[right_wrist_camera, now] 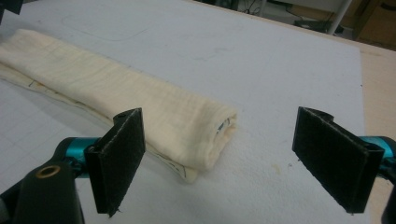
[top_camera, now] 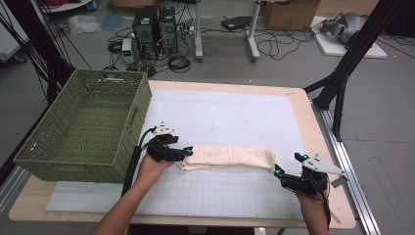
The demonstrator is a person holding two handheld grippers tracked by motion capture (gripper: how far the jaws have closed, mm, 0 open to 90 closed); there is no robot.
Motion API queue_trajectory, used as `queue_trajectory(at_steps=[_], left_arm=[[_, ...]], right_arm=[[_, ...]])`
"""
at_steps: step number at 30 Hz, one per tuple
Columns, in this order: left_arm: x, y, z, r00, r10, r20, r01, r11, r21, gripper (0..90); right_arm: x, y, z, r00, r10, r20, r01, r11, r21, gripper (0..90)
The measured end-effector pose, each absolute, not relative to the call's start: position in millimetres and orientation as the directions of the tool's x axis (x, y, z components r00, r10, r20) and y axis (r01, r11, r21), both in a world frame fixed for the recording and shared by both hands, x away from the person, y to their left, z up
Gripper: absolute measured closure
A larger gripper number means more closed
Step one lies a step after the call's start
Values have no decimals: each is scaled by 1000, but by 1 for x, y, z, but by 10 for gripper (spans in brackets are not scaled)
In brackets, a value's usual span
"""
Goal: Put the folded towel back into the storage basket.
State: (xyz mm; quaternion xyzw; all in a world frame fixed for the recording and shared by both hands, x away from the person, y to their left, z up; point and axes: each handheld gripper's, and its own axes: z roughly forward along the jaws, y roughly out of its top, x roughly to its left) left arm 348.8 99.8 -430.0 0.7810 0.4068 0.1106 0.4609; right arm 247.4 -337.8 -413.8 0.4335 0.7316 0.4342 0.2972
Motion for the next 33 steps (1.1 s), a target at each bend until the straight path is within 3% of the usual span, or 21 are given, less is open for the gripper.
queue_trajectory(at_steps=[10, 13, 18, 28, 30, 32, 33], left_arm=[[349, 93, -444, 633, 742, -220, 589, -277, 759, 270], [347, 87, -446, 658, 721, -216, 583, -307, 752, 338], [340, 79, -443, 678, 724, -128, 552, -386, 739, 418], [326, 67, -443, 661, 742, -113, 557, -384, 737, 546], [326, 67, -443, 671, 730, -131, 557, -379, 739, 619], [325, 65, -443, 688, 714, -132, 545, -388, 744, 775], [324, 64, -443, 694, 709, -125, 537, -394, 746, 793]], right_arm=[[247, -338, -414, -446, 893, -58, 382, 248, 890, 158], [248, -337, -414, -447, 893, -57, 384, 250, 889, 159], [248, -337, -414, -449, 891, -62, 384, 255, 888, 159], [248, -337, -414, -451, 890, -65, 380, 256, 889, 163], [248, -337, -414, -452, 889, -67, 378, 259, 889, 163], [248, -336, -414, -454, 888, -70, 377, 263, 888, 163], [248, -336, -414, -454, 888, -69, 376, 262, 889, 163]])
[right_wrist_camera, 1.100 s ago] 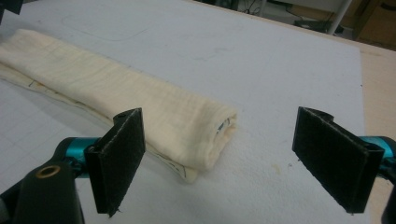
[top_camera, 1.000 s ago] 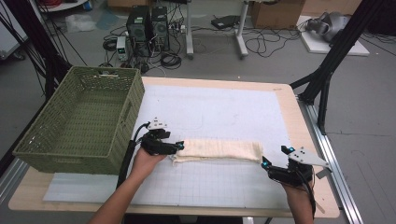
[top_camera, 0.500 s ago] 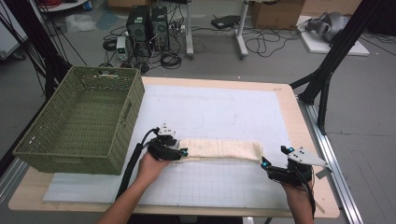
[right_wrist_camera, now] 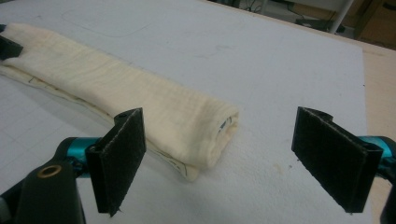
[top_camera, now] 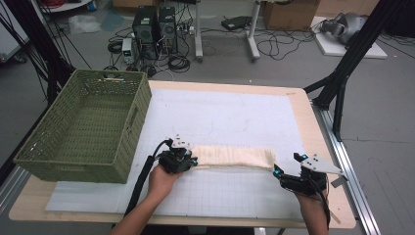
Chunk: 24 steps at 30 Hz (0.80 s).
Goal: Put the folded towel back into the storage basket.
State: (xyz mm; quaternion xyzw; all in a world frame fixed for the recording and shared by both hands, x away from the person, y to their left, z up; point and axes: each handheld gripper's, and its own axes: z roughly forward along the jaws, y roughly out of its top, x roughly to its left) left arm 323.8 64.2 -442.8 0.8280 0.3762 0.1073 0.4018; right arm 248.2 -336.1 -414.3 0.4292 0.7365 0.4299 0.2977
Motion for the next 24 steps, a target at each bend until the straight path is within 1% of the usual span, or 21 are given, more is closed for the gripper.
queue_trajectory(at_steps=[5, 7, 10, 11, 16, 24], left_arm=[[324, 66, -443, 711, 693, -119, 518, -401, 755, 820], [323, 68, -442, 719, 685, -121, 500, -388, 774, 822], [322, 74, -439, 727, 669, -156, 477, -329, 815, 822], [321, 78, -436, 732, 656, -186, 473, -292, 832, 823], [321, 85, -434, 733, 646, -214, 469, -251, 847, 822], [316, 90, -431, 751, 631, -195, 431, -246, 868, 821]], right_arm=[[248, -336, -415, -453, 889, -63, 382, 258, 888, 163], [248, -337, -415, -451, 890, -61, 383, 254, 888, 163], [248, -338, -415, -450, 891, -65, 379, 256, 889, 163], [248, -338, -415, -446, 893, -58, 381, 248, 891, 163], [248, -340, -415, -438, 897, -51, 377, 235, 896, 163], [251, -341, -416, -413, 910, -43, 379, 214, 900, 162]])
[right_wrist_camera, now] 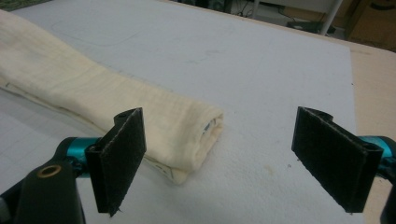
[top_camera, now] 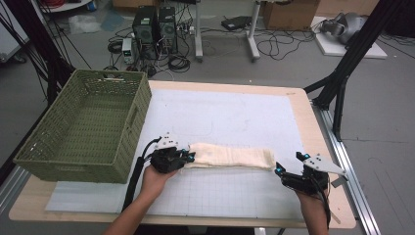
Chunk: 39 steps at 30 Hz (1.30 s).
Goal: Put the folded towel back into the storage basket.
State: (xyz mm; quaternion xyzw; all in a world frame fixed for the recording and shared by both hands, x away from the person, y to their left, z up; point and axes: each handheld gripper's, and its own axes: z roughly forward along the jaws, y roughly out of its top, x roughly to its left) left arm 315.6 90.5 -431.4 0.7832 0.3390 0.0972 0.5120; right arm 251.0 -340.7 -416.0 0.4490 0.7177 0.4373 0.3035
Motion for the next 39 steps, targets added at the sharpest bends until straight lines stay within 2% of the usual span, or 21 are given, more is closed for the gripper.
queue_trajectory(at_steps=[10, 19, 20, 25, 26, 27, 30, 34, 37, 39], left_arm=[[315, 99, -434, 758, 625, -186, 414, -241, 878, 819], [313, 102, -432, 761, 622, -185, 408, -235, 882, 816], [313, 104, -432, 760, 624, -183, 407, -236, 882, 817], [312, 108, -433, 753, 631, -186, 414, -235, 880, 816], [312, 109, -434, 753, 632, -185, 415, -236, 879, 816], [312, 110, -434, 751, 634, -183, 415, -239, 878, 816], [312, 112, -434, 751, 634, -184, 415, -237, 878, 816], [311, 111, -434, 753, 632, -181, 415, -243, 877, 816], [311, 111, -435, 754, 632, -177, 415, -250, 875, 816], [311, 111, -435, 754, 632, -176, 414, -251, 875, 816]], right_arm=[[269, -340, -421, -389, 921, -3, 398, 171, 901, 161], [288, -325, -432, -414, 910, -1, 460, 210, 863, 163], [295, -321, -438, -405, 914, -12, 484, 225, 846, 201], [300, -317, -447, -423, 906, 18, 529, 231, 816, 238], [301, -313, -449, -451, 893, 10, 535, 261, 804, 297], [301, -313, -449, -451, 893, 10, 535, 261, 804, 297], [300, -306, -451, -484, 875, -12, 555, 318, 769, 397], [300, -306, -451, -475, 880, 17, 571, 293, 767, 439], [299, -306, -451, -487, 872, 50, 580, 279, 765, 545], [300, -307, -451, -469, 877, 101, 606, 236, 760, 565]])
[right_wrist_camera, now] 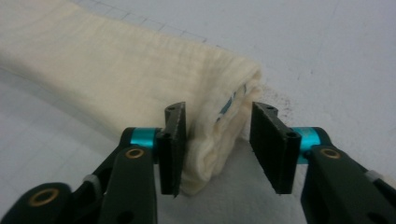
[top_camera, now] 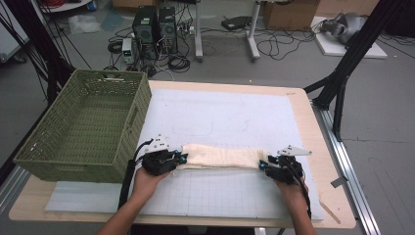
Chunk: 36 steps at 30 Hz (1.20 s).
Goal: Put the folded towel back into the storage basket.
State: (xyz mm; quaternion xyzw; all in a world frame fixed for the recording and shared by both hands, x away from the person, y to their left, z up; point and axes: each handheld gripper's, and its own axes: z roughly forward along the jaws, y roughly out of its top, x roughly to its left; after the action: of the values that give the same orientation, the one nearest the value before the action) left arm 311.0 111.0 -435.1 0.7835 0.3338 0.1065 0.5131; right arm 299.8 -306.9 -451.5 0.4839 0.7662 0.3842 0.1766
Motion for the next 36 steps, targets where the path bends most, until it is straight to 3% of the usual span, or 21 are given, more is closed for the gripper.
queue_trajectory(at_steps=[8, 9, 11, 14, 18, 25, 36], left_arm=[[311, 111, -436, 758, 630, -170, 412, -261, 873, 816], [311, 111, -436, 758, 630, -171, 412, -260, 873, 816], [310, 111, -437, 760, 629, -165, 409, -265, 873, 816], [309, 111, -437, 761, 628, -161, 406, -269, 873, 816], [309, 111, -437, 763, 626, -160, 403, -267, 875, 816], [308, 113, -435, 765, 621, -168, 399, -253, 881, 816], [303, 113, -424, 782, 601, -163, 362, -226, 905, 820]], right_arm=[[300, -308, -452, -456, 882, 122, 617, 215, 757, 617], [300, -308, -451, -459, 880, 118, 615, 219, 757, 637], [299, -305, -450, -491, 863, 118, 611, 245, 753, 766], [298, -303, -449, -497, 860, 117, 614, 254, 748, 794], [300, -307, -450, -495, 853, 167, 628, 219, 746, 806], [297, -308, -444, -505, 851, 144, 595, 223, 772, 815], [289, -321, -425, -544, 833, 104, 470, 200, 859, 819]])
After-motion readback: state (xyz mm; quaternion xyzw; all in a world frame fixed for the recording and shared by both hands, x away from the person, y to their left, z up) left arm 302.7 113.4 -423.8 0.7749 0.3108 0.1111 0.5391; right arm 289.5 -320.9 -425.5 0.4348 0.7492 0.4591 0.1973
